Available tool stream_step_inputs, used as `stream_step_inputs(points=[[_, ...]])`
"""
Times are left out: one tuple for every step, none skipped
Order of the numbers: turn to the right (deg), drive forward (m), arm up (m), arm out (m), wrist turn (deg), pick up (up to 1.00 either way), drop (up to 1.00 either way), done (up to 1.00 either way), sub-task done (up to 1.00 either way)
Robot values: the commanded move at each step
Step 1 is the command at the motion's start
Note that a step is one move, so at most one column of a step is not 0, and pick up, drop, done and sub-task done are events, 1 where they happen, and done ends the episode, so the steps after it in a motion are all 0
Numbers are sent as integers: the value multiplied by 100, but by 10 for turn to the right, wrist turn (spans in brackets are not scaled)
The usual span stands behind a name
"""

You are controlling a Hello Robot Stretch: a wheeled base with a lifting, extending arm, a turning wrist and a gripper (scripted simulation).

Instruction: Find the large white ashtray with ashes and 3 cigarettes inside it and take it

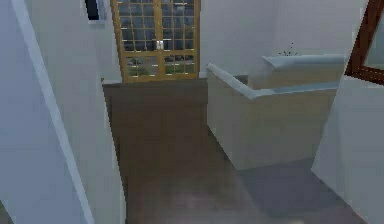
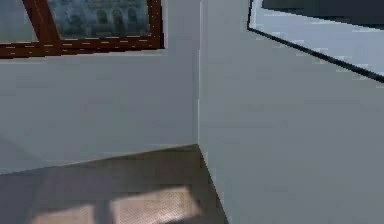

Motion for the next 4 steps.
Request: stream_step_inputs(points=[[0, 65, 0, 0, 0, 0, 0, 0, 0], [-180, 0, 0, 0, 0, 0, 0, 0, 0], [0, 80, 0, 0, 0, 0, 0, 0, 0], [-210, 0, 0, 0, 0, 0, 0, 0, 0]])
